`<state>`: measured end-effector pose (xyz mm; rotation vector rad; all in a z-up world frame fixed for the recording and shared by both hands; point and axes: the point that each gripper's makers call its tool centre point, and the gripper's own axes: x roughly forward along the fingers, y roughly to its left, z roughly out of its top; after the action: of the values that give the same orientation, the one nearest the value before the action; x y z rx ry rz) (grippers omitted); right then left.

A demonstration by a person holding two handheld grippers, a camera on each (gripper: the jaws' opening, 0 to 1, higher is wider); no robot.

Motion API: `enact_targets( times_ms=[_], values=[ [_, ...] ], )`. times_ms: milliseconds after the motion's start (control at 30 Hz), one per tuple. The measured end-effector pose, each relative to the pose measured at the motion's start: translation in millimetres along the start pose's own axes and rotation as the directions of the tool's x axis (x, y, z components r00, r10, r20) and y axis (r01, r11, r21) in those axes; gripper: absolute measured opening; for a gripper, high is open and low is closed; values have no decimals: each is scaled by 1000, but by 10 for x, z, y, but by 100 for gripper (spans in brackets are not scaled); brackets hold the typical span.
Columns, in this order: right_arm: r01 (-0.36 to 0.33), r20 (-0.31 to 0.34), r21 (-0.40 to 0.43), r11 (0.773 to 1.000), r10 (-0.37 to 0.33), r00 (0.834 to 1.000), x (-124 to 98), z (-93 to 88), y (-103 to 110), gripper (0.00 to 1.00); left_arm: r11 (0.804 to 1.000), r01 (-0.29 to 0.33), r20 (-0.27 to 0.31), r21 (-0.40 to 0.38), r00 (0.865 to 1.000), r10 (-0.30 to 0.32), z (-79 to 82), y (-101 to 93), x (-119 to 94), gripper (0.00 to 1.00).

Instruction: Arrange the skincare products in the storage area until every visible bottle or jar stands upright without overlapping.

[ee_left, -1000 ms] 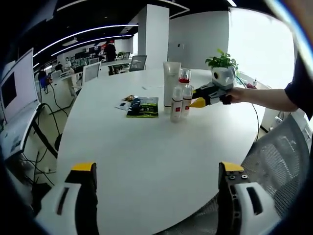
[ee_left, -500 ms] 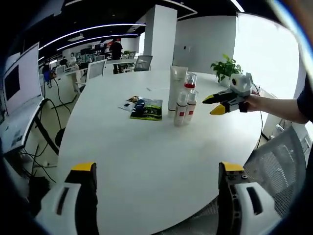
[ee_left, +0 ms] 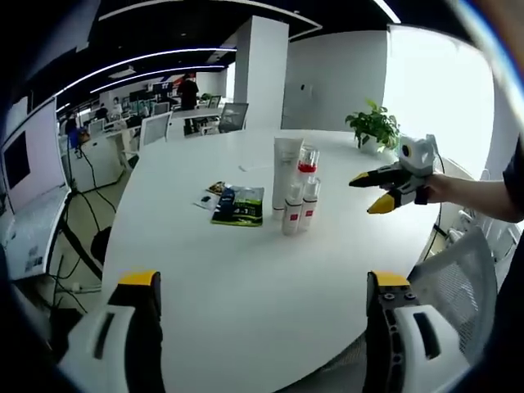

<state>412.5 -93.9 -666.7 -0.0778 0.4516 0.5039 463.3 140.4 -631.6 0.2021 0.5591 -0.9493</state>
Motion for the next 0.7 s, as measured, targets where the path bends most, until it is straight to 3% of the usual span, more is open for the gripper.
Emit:
enact_targets(
  times_ms=[133,333,700],
  values=[
    [53,4,43,998,-53,999,-113,79,21,73,1000,-2,19,-4,1000,2,143,6,-69,99],
    [63,53,83,995,-67,996,-230,289,144,79,1000,20,3,3,1000,-20,249,-7,-165,99],
    [87,49,79,993,-91,995,-398,490,293,91,999,35,-14,-1,999,-35,296,-58,-234,99]
  ],
)
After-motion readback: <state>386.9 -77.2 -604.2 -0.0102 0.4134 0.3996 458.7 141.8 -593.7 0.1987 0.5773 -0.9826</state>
